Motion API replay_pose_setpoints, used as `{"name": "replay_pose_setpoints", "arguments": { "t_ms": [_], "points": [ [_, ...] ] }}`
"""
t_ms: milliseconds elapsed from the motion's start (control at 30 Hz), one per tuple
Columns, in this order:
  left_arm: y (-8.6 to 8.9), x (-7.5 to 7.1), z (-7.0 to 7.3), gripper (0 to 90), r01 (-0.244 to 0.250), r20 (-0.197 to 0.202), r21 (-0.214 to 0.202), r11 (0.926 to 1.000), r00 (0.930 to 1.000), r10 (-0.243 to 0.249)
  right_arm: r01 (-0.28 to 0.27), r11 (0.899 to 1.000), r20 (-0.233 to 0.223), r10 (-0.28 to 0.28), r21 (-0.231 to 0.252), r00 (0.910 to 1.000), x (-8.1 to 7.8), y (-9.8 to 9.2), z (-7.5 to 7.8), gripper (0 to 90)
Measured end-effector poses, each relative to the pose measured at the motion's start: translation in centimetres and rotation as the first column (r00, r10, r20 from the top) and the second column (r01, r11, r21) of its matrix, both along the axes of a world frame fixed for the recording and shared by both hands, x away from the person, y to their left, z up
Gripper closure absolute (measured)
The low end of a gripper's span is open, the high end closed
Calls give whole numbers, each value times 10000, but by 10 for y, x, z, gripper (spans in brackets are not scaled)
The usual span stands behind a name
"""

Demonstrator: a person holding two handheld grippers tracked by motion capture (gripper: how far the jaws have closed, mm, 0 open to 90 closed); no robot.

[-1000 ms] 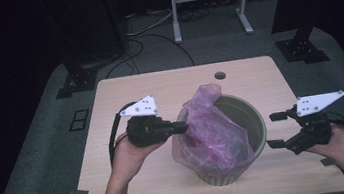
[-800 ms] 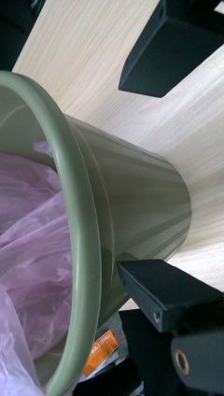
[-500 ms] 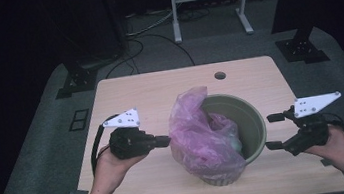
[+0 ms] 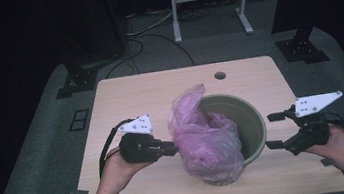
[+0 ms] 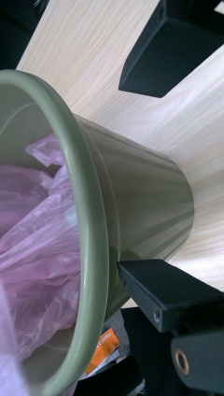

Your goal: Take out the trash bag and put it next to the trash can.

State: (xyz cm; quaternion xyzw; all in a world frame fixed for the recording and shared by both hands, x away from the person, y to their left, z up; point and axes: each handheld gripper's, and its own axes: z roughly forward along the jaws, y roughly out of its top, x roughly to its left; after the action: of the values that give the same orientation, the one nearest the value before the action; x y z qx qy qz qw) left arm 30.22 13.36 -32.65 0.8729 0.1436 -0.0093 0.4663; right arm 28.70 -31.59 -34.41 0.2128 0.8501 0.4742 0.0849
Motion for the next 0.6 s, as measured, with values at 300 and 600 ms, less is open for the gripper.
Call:
{"name": "replay_pose_setpoints", "arguments": {
  "t_ms": [300,600],
  "points": [
    [-7,3,-1,550,-61,104,57,10000,9999,61,12,10000,-3,-12,-25,10000,0,0,1,103],
    [-14,7,-3,467,57,37,-9,10000,10000,-57,11,10000,14,-11,-56,10000,0,0,1,103]
  ]
}}
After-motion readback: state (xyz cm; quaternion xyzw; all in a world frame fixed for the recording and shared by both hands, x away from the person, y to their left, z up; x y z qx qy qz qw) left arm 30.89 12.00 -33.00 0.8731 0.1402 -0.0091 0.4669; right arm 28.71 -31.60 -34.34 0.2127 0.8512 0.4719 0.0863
